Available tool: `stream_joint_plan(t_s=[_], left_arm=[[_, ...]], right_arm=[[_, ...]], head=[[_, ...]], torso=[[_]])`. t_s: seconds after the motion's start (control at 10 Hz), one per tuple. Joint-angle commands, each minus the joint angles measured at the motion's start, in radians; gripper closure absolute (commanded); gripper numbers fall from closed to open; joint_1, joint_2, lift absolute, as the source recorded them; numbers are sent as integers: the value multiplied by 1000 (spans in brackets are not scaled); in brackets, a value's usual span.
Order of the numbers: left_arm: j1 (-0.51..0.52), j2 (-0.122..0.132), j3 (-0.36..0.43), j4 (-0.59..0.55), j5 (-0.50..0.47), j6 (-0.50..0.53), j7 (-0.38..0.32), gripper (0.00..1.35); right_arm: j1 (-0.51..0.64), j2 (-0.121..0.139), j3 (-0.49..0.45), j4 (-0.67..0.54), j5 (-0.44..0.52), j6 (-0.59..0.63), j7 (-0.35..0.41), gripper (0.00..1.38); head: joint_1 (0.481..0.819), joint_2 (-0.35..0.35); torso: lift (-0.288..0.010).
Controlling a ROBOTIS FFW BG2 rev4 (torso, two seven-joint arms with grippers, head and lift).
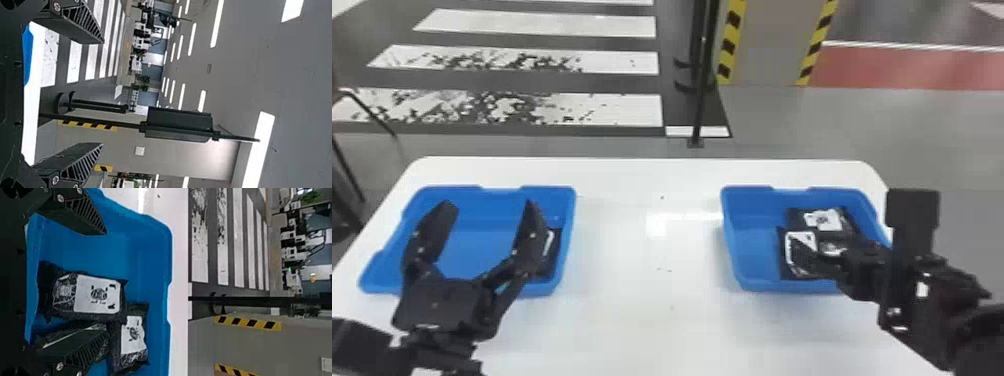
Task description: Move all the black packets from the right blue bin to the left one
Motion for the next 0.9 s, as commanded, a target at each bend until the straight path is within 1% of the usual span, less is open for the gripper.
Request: stream_joint_plan(t_s=[0.0, 0.1, 0.2, 0.3, 0.5, 0.8], left_arm=[[-11, 2, -3, 0, -1, 13, -18, 110], [-13, 5, -11, 0, -7, 13, -21, 110], [-16, 5, -13, 0, -7, 13, -21, 110], [-16, 5, -13, 0, -9, 13, -22, 110], [-18, 5, -13, 0, -15, 10, -22, 110], [-23, 5, -13, 0, -23, 13, -32, 110]], right_arm=[[-82, -2, -1, 120, 51, 22, -1, 151], [-124, -6, -1, 174, 53, 44, -1, 209], [-149, -11, -1, 201, 47, 61, -1, 263], [-154, -11, -1, 205, 43, 71, -1, 271], [-183, -17, 23, 257, 17, 90, 4, 272], [-208, -20, 63, 294, 7, 115, 4, 277]], head=[[695, -92], [695, -120], [695, -141], [695, -154], [695, -157], [695, -136]], torso=[[-140], [-140], [-140], [-140], [-140], [-140]])
